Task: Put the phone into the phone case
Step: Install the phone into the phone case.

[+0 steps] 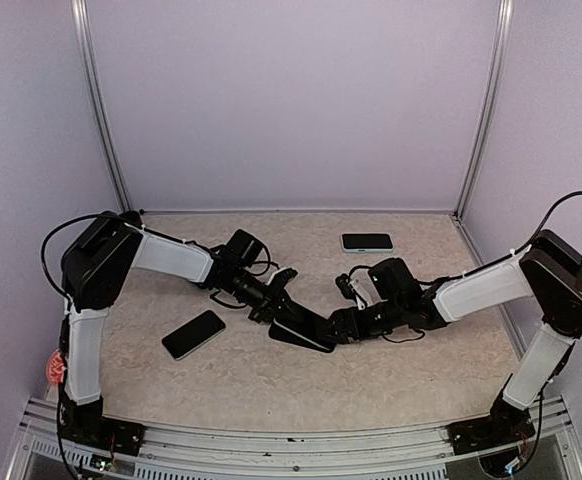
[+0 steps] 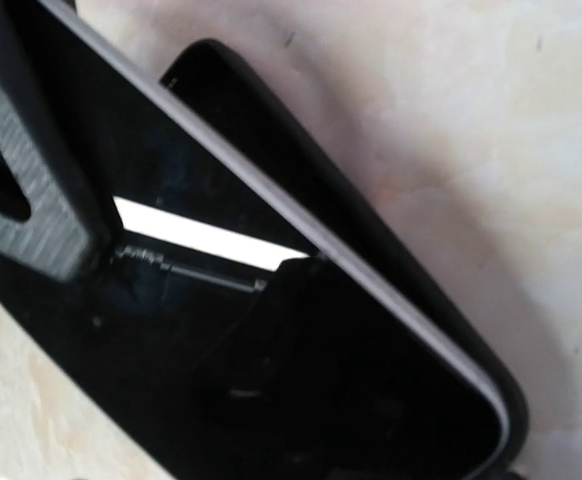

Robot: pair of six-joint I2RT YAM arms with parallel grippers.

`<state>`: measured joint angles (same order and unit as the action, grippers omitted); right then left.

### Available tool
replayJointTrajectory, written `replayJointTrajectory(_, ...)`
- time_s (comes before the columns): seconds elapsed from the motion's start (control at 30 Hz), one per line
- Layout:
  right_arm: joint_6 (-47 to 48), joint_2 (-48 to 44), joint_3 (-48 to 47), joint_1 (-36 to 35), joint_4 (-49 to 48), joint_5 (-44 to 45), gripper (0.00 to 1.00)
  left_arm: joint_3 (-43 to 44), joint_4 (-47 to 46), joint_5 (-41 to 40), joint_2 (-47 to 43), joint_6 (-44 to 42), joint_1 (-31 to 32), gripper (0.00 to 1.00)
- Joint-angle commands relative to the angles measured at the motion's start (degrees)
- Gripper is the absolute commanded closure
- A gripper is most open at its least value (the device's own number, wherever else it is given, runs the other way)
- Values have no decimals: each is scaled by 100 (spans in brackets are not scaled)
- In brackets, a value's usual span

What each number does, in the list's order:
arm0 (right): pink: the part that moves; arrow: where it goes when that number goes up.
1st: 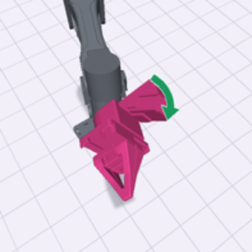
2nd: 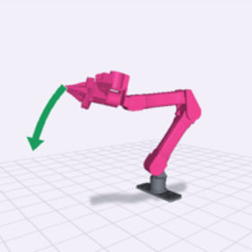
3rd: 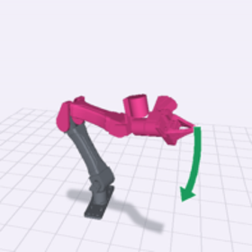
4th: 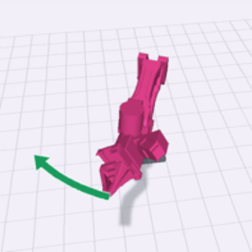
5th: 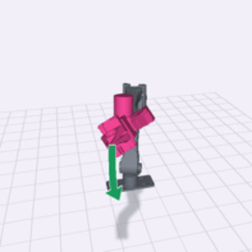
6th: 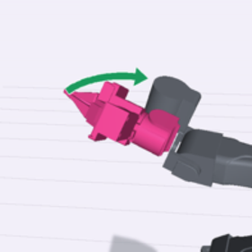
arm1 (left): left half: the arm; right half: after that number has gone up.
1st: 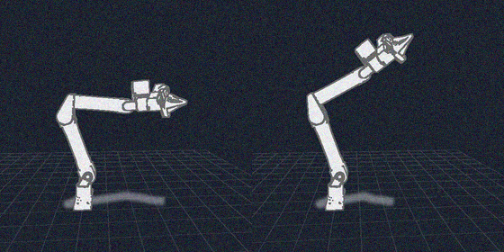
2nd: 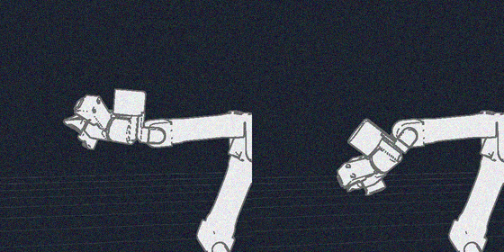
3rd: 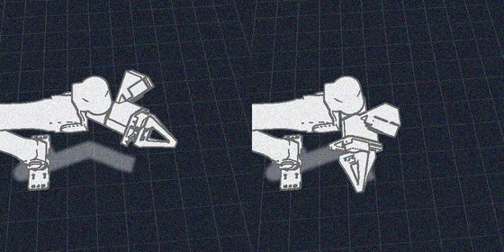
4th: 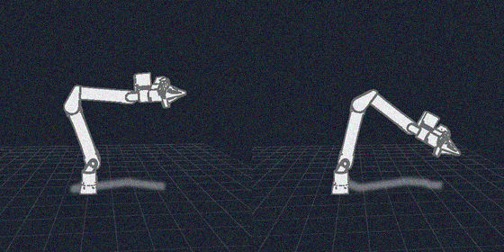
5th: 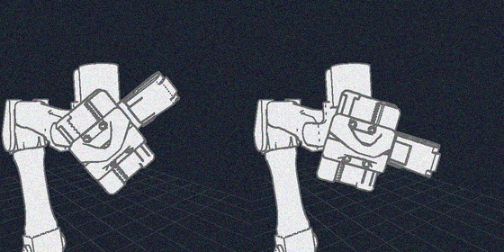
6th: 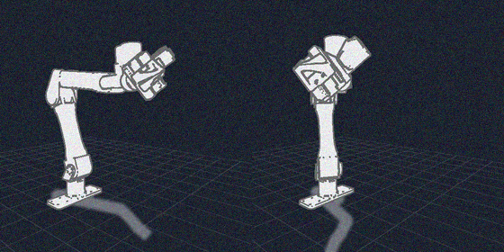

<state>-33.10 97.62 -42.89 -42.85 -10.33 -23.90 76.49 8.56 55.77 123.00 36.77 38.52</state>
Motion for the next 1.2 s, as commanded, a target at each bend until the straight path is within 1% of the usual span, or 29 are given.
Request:
replayJointTrajectory(0.0,-107,278,-4,-157,-69,-30,16,110,366,4,272,290,61,100)
replayJointTrajectory(0.27,-89,433,-139,-180,-51,-1,16,91,617,-112,374,621,85,100)
replayJointTrajectory(0.5,-86,530,-273,-179,-79,-10,16,-62,466,-219,364,871,155,100)
replayJointTrajectory(0.6,-80,586,-330,-179,-151,-150,16,-130,164,-228,399,978,173,100)
replayJointTrajectory(0.7,-75,591,-370,-184,-225,-258,16,-428,-642,-140,354,1396,164,100)
replayJointTrajectory(0.8,-49,615,-431,-186,-251,-306,16,-575,-1210,-149,321,1582,188,100)
replayJointTrajectory(1.03,-2,671,-627,-189,-104,-254,15,-543,-1658,-558,155,1528,278,100)
replayJointTrajectory(1.17,157,532,-775,-122,249,-73,13,-598,-1845,-863,6,1441,270,100)
